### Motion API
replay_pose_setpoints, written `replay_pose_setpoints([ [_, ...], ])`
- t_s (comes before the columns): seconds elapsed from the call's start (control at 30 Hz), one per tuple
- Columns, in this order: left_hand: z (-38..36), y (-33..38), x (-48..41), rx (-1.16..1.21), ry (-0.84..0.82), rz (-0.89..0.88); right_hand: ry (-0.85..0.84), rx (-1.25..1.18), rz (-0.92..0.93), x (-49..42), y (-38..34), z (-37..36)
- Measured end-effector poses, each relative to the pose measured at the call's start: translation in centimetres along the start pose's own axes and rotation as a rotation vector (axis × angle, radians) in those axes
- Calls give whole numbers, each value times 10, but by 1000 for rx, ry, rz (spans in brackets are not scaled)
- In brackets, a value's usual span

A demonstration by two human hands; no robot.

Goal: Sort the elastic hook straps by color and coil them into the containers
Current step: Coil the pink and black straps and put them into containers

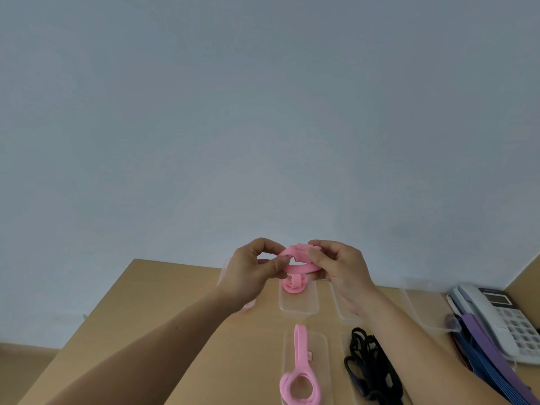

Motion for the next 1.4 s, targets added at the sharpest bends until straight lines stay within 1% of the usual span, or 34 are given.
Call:
replay_pose_setpoints([
  [0.07,3,-2,0,-17,31,5,17,5,-7,0,2,-2],
  [0.13,6,-3,-2,-9,16,26,32,6,-16,0,3,-4],
  [0.23,5,-1,-3,65,-125,92,-4,18,-13,3,1,-10],
  [0.33,-2,0,-6,220,-184,252,-15,55,-24,5,5,-16],
  [0.47,-5,-8,-13,100,-211,272,-10,126,-47,6,17,-18],
  [0.63,-12,-40,-18,138,-150,399,-33,334,-31,11,43,-14],
  [0.7,-17,-53,-21,163,-133,435,-32,491,17,10,55,-7],
  [0.77,-20,-63,-26,196,-100,469,-81,687,107,8,63,-2],
  [0.83,-22,-74,-33,207,-54,511,-137,913,243,5,68,1],
  [0.87,-25,-78,-36,205,-41,533,-140,989,326,3,70,2],
  [0.93,-34,-87,-42,185,-45,561,-120,1028,484,-3,72,5],
  [1.0,-42,-97,-50,146,-45,572,-132,1032,584,-14,77,8],
  [1.1,-51,-111,-62,115,-43,584,-195,1051,592,-36,94,14],
  [1.17,-49,-123,-71,59,8,593,-221,1034,549,-51,106,20],
  [1.23,-39,-138,-78,-48,116,606,-231,1014,505,-65,118,26],
  [1.3,-27,-152,-85,-297,174,583,-250,1015,495,-76,133,29],
  [1.37,-19,-166,-88,-547,158,572,-313,1044,450,-83,149,26],
  [1.4,-19,-172,-89,-618,131,571,-339,1075,441,-85,157,23],
])
Point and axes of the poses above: each hand's wrist, its own x-axis away from the middle knuckle, its own z-axis out of the back of the hand, y = z × x, the point moved 5 cm from there along -x, towards the middle knuckle, and after that the axes turned 3 degrees about x, right-handed, at the moved point
